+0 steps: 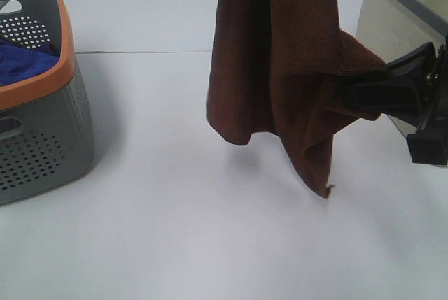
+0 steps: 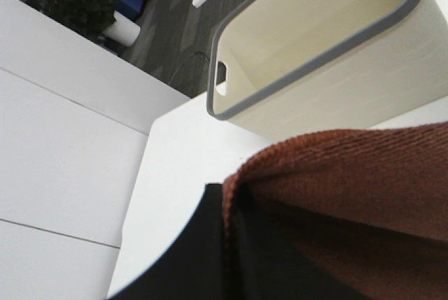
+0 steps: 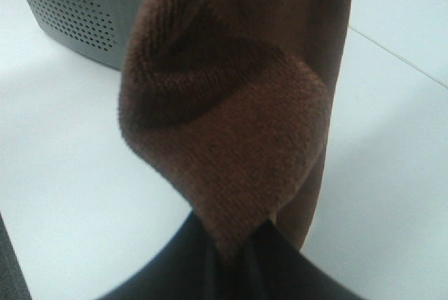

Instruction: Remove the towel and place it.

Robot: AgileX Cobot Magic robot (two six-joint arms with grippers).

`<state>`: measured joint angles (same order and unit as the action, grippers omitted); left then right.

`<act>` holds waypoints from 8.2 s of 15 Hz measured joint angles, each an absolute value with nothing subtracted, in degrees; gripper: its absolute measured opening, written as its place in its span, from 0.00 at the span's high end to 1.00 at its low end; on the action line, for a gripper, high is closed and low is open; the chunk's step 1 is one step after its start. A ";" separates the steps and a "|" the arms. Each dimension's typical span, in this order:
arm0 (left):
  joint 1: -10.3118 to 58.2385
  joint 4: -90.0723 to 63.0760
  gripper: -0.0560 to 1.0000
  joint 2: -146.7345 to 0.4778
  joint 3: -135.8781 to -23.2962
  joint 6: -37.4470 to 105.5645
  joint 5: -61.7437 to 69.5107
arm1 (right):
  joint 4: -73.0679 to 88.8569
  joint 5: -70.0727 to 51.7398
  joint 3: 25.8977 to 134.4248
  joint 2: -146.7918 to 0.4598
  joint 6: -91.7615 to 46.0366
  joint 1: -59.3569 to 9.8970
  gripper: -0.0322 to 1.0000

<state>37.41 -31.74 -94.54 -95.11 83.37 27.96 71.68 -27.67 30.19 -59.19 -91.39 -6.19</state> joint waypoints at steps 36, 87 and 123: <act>28.07 -13.29 0.95 -121.93 -97.12 63.31 48.41 | 28.19 -55.92 77.52 -110.24 -64.23 -6.19 0.97; 19.08 -4.13 0.01 -119.23 -129.49 4.98 69.44 | -3.55 -62.34 102.79 -97.92 2.81 -3.38 0.17; -1.43 14.67 0.02 0.29 -30.37 -1.78 63.25 | 5.39 -62.17 31.57 0.29 -10.71 13.06 0.23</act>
